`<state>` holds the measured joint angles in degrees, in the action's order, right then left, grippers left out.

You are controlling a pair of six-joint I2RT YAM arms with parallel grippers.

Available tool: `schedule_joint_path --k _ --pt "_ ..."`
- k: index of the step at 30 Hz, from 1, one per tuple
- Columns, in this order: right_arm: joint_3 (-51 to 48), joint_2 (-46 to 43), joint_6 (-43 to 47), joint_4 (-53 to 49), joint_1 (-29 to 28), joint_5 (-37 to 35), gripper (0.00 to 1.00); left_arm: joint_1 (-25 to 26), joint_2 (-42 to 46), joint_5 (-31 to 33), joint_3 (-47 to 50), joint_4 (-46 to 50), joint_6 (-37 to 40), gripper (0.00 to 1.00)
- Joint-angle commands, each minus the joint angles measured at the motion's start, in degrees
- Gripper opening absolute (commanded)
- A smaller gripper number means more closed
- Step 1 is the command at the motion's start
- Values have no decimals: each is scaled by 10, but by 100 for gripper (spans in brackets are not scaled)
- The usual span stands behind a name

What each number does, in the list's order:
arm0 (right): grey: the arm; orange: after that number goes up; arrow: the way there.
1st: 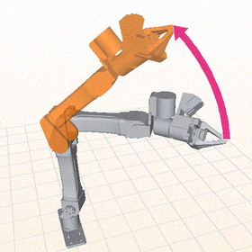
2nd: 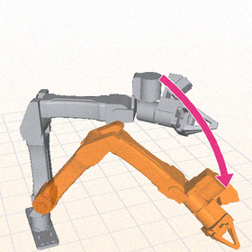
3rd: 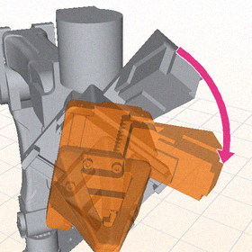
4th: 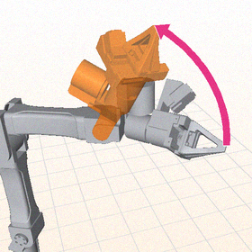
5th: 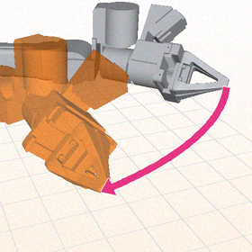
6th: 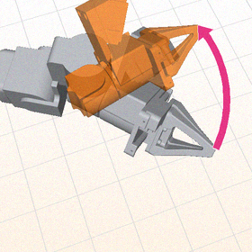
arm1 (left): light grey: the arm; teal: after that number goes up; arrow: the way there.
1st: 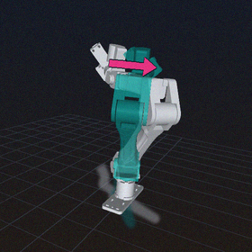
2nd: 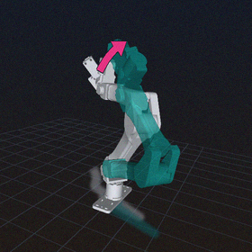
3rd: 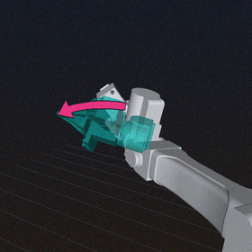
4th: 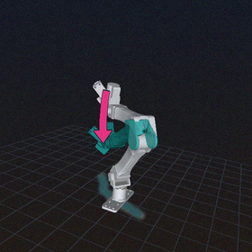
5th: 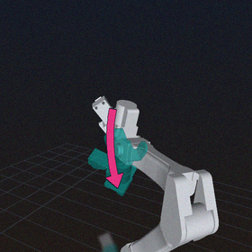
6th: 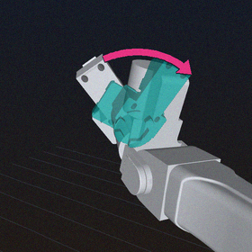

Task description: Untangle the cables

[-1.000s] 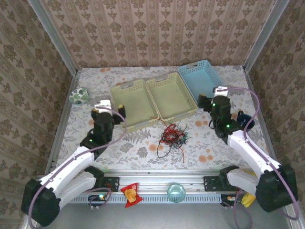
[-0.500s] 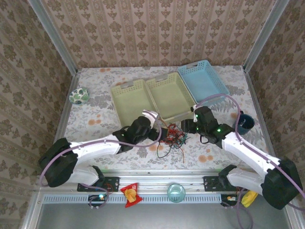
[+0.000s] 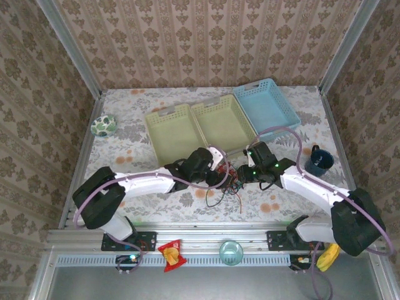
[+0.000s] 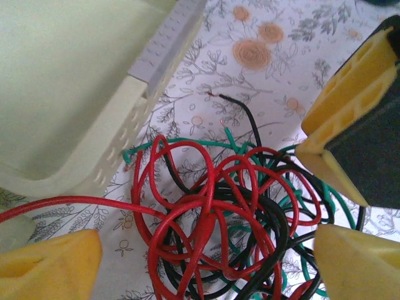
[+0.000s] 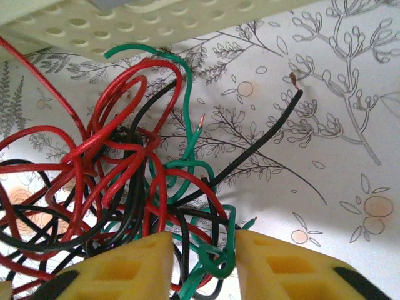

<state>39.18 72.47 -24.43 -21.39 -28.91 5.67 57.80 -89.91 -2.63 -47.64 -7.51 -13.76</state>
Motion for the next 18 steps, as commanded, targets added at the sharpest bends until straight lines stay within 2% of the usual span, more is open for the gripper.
schedule_joint_path --k 1,4,6,10,14,15,18 --pt "19 6 1 -22 0 11 22 8 -18 1 -27 27 22 82" --pt "20 -2 -4 -15 3 6 10 16 -37 8 -40 40 33 70" --pt "23 -8 -5 -15 6 10 6 18 -50 20 -43 45 36 56" --pt "27 -29 -17 -13 23 18 2 19 -70 34 -42 46 38 33" --pt "19 -59 -45 -3 59 33 1 18 -82 51 -30 40 34 4" --pt "17 -68 -53 0 70 34 0 18 -84 53 -24 35 33 0" --pt "8 -92 -80 3 107 33 0 18 -88 61 -9 22 23 0"
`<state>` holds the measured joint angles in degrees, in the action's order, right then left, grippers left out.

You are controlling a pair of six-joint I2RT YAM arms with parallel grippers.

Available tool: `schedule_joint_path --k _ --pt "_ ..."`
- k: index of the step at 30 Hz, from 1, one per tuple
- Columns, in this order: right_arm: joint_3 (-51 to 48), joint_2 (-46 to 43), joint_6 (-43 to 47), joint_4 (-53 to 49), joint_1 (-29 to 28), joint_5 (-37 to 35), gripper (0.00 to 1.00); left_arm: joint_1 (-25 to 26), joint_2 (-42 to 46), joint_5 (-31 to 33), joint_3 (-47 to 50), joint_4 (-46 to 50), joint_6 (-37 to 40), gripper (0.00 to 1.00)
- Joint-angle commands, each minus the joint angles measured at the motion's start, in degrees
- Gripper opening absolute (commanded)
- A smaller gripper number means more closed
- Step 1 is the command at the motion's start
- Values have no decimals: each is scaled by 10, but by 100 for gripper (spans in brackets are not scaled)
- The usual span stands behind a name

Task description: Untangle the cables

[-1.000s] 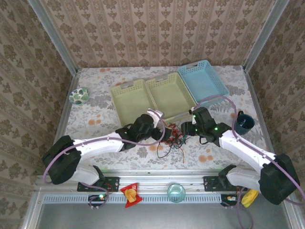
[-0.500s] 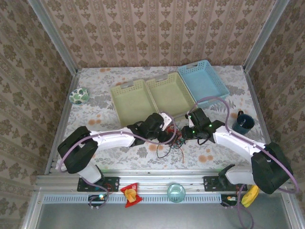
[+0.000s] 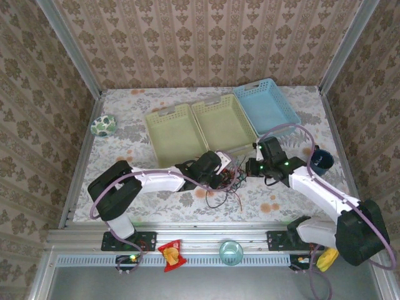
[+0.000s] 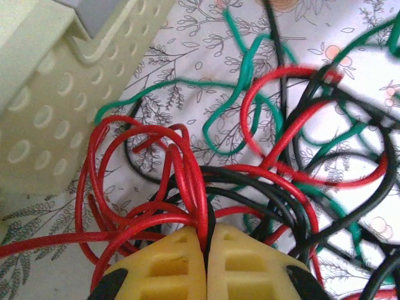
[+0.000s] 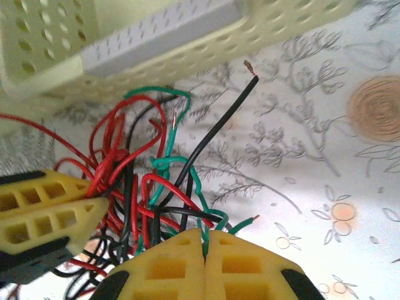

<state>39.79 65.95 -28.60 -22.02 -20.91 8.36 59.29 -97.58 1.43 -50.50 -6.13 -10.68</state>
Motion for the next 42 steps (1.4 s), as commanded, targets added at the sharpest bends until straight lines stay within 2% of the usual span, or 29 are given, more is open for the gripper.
schedule_joint_path --k 1,6,10,20,23,27,28,29,31,32,33,36,37,42 --pt "-1 -32 -48 10 40 7 0 3 -11 21 26 3 -12 0" --pt "-19 -50 -109 11 129 31 0 3 -5 30 54 -8 -35 0" --pt "-26 -38 -122 9 170 49 0 3 15 45 76 -7 -43 0" --pt "-6 0 -120 -99 189 -72 0 -21 111 62 138 -16 -65 0" --pt "-2 21 -109 -101 187 -59 0 -28 144 48 149 -40 -59 0" --pt "-9 47 -100 -55 173 13 0 -25 161 31 124 -45 -23 0" --pt "-15 48 -104 -40 169 27 0 -24 162 26 115 -45 -15 11" --pt "-21 47 -109 -23 166 38 0 -24 164 20 105 -45 -5 28" --pt "-29 45 -118 -5 161 47 2 -22 163 8 82 -39 12 54" --pt "-31 45 -120 -1 160 49 6 -19 163 7 67 -35 20 64" --pt "-32 44 -120 0 159 48 15 -14 161 6 54 -31 30 70" --pt "-32 37 -117 -6 158 37 41 -2 149 13 17 -29 55 80" --pt "-33 33 -115 -9 158 31 46 1 143 9 7 -31 59 82" --pt "-31 12 -111 -23 157 -7 51 20 83 -6 -52 -44 82 86"
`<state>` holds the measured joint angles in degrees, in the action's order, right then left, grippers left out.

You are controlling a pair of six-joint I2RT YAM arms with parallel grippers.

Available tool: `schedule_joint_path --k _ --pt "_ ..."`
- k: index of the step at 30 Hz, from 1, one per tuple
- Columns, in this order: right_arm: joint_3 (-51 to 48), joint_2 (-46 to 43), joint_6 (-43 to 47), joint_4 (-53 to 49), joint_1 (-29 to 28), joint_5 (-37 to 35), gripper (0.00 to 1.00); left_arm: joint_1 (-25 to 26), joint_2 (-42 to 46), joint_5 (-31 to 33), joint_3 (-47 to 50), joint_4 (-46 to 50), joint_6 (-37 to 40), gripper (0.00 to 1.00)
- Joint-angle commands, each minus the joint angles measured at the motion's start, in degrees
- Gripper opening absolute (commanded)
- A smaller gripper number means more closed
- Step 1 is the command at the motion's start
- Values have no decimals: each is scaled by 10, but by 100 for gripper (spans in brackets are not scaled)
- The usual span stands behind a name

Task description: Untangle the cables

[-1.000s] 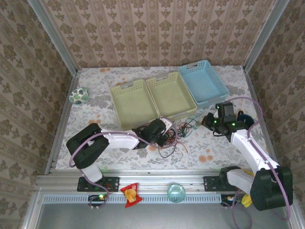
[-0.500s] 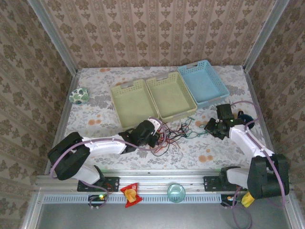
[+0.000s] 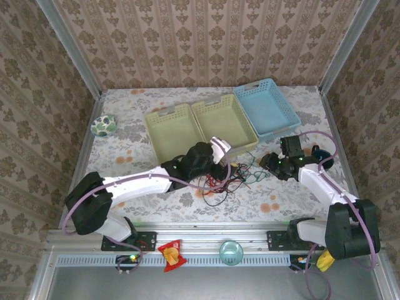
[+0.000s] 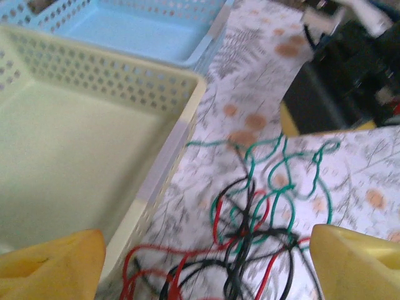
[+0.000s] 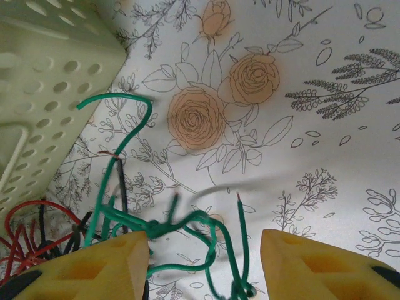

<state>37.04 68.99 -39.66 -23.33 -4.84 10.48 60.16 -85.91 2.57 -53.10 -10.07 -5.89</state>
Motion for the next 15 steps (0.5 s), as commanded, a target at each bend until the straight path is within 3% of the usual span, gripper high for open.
schedule_joint_path --k 1,11,15 --pt "-4 -18 0 -11 -3 -32 51 13 -47 -24 -36 -9 36 86" --pt "9 1 19 -44 -3 -30 46 26 -193 -111 -166 -6 50 80" --pt "3 -5 26 -62 -3 -11 45 29 -230 -101 -192 18 55 76"
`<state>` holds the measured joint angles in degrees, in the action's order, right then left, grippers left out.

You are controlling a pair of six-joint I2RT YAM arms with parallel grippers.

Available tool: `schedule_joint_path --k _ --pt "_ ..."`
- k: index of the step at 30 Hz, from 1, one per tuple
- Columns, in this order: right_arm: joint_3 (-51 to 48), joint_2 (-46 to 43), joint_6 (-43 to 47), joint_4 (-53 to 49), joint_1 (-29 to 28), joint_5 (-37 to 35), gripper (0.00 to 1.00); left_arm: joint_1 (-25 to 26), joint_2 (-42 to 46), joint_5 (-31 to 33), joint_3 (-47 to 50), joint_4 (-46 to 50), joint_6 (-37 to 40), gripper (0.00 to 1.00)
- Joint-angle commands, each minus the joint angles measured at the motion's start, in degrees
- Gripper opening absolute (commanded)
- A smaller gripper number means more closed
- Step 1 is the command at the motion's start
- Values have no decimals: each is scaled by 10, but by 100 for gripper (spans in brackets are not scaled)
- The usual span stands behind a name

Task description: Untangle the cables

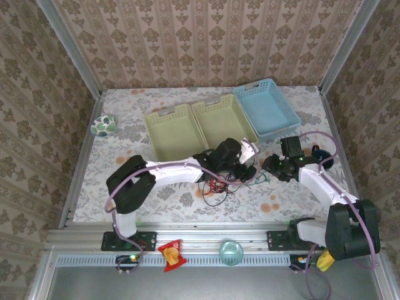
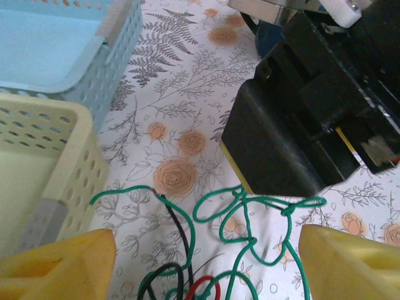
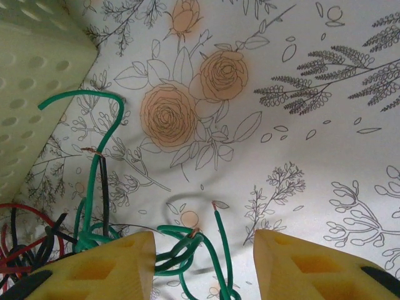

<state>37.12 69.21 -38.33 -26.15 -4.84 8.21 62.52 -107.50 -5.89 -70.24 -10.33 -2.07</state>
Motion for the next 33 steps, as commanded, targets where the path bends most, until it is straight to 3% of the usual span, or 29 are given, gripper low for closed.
schedule_joint_path --k 1,11,16,19,23,26,33 --pt "-1 -7 14 -40 -3 13 45 5 -21 -11 -23 24 16 75" --pt "-25 25 27 -33 -3 49 46 7 -69 16 -39 63 3 63" --pt "-23 38 21 -26 -3 49 47 7 -84 10 -37 67 -9 53" --pt "-23 17 12 -23 -3 31 49 7 -89 9 -33 70 -14 41" --pt "-11 -20 11 -36 -3 11 51 6 -87 6 -14 59 -23 14" --pt "-4 -36 20 -42 -3 17 50 1 -77 -6 13 31 -42 2" --pt "-10 -17 33 1 -17 97 49 -16 -57 -13 60 -24 -73 0"
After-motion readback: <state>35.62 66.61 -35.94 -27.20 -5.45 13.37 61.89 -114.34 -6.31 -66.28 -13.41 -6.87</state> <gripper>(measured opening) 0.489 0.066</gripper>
